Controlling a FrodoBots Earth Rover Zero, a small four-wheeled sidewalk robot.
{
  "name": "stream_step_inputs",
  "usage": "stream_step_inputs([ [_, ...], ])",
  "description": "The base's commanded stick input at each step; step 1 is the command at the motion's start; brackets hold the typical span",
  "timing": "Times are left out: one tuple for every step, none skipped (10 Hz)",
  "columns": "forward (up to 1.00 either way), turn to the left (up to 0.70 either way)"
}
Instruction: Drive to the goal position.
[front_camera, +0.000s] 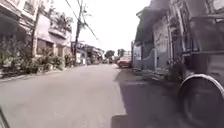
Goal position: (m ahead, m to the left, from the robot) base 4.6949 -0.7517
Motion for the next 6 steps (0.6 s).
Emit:
stream_step_inputs([
  [0.7,0.02],
  [0.7,0.0],
  [0.7,0.0],
  [0.7,0.0],
  [0.7,0.0],
  [0.7,0.0],
])
